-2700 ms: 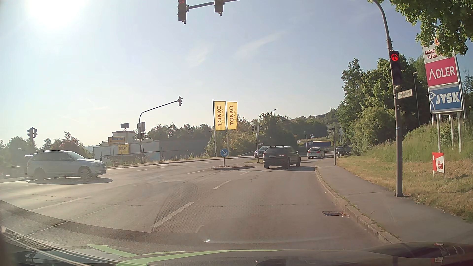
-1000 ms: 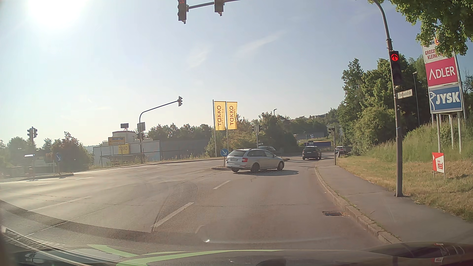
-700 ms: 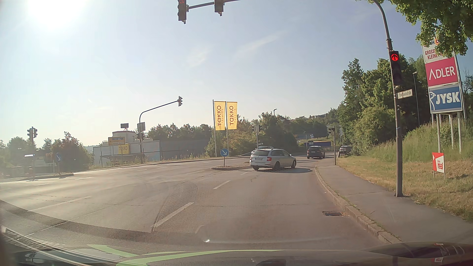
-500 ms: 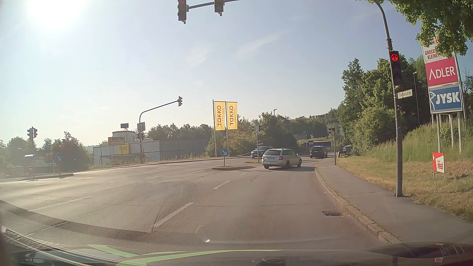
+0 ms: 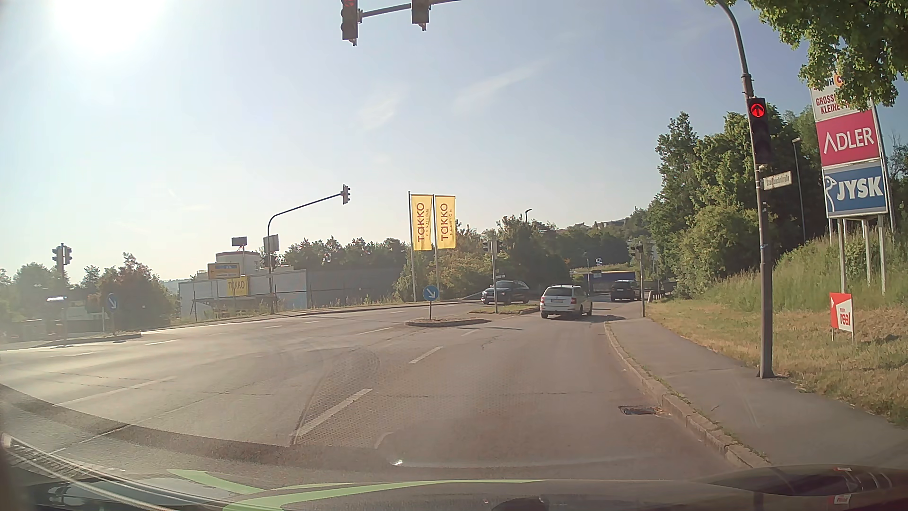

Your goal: Follow the waypoints while adhering to traffic rules and regulations

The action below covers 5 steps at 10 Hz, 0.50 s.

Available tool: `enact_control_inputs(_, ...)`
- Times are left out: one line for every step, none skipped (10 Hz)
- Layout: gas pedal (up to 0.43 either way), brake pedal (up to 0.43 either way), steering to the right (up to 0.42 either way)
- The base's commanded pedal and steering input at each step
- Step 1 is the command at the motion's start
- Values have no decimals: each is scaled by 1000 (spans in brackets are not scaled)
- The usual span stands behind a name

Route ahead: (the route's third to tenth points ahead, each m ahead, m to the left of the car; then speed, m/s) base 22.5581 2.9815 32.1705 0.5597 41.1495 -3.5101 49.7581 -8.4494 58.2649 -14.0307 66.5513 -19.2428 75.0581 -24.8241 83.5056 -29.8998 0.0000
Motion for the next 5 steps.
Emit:
enact_control_inputs(0, 317, 44)
enact_control_inputs(0, 317, 44)
enact_control_inputs(0, 311, 44)
enact_control_inputs(0, 317, 44)
enact_control_inputs(0, 317, 44)
